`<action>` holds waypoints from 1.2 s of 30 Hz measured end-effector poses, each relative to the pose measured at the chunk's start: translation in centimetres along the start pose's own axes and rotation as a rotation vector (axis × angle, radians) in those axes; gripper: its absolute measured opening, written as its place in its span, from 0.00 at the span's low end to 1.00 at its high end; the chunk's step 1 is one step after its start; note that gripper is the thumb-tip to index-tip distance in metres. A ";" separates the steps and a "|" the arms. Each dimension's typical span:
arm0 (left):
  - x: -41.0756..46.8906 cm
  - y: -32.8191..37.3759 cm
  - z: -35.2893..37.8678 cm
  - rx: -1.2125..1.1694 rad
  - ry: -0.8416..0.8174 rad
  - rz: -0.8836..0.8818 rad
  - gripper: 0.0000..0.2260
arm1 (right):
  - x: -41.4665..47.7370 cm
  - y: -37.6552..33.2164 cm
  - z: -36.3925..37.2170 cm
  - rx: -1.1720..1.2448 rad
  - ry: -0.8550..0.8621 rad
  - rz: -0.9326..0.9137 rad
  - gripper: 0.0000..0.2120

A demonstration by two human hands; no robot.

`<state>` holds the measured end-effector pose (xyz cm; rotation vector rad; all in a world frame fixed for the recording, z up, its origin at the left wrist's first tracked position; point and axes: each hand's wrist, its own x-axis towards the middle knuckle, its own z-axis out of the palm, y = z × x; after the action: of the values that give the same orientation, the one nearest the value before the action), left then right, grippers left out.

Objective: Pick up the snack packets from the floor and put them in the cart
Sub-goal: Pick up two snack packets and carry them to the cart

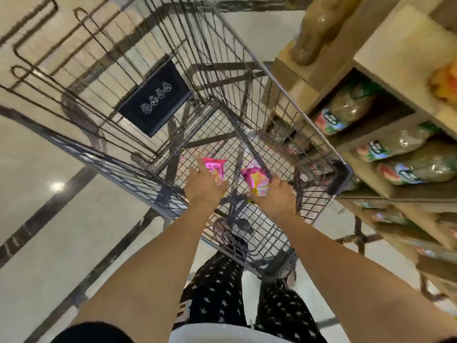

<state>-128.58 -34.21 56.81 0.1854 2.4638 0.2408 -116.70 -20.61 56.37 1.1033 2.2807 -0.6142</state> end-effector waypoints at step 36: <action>-48.7 8.8 29.3 1.257 -0.092 1.474 0.39 | -54.5 38.5 27.9 0.749 0.148 1.254 0.38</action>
<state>-71.75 -31.30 65.06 2.3470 1.5242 -0.7288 -49.58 -46.63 63.18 2.5904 0.9681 -0.8086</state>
